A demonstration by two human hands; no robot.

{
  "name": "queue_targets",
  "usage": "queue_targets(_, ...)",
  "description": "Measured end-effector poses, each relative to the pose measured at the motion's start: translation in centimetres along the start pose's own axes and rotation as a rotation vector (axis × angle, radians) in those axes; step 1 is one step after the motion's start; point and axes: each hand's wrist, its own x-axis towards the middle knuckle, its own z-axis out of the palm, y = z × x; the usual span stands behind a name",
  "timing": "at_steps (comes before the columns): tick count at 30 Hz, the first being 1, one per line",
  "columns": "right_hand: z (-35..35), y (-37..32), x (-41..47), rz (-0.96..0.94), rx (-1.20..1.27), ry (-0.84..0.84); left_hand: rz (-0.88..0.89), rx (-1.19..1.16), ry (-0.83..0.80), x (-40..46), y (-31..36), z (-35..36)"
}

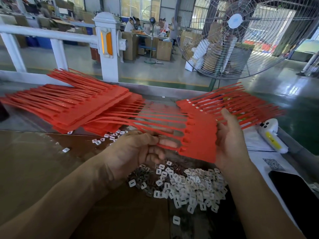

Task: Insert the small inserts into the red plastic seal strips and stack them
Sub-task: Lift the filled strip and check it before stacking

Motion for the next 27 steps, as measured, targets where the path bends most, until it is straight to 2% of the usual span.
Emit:
queue_targets(5, -0.9, -0.6, -0.7, 0.088, -0.107, 0.091, -0.06, 0.022, -0.179, -0.3, -0.1, 0.4)
queue_targets(9, -1.6, -2.0, -1.1, -0.086, 0.019, 0.194, -0.024, -0.038, -0.234, -0.1, -0.2, 1.1)
queue_targets(13, -2.2, -3.0, -0.7, -0.261, 0.206, 0.217, 0.036, -0.061, -0.16, -0.1, 0.1, 1.4)
queue_targets(18, -2.2, -1.9, -0.5, -0.373, 0.275, 0.229, 0.069, 0.026, -0.071, -0.3, 0.2, 2.1)
queue_targets(22, -1.3, -0.3, 0.6, -0.326, 0.092, 0.461, 0.074, 0.122, 0.092, -0.7, 0.7, 3.0)
queue_targets(25, -0.4, 1.7, 0.8, -0.22, -0.088, 0.472, 0.119, 0.353, 0.221, -1.1, 0.7, 3.3)
queue_targets(27, 0.2, 2.8, 1.0, -0.188, -0.12, 0.448, 0.16, 0.345, 0.312, -0.9, 0.4, 3.2)
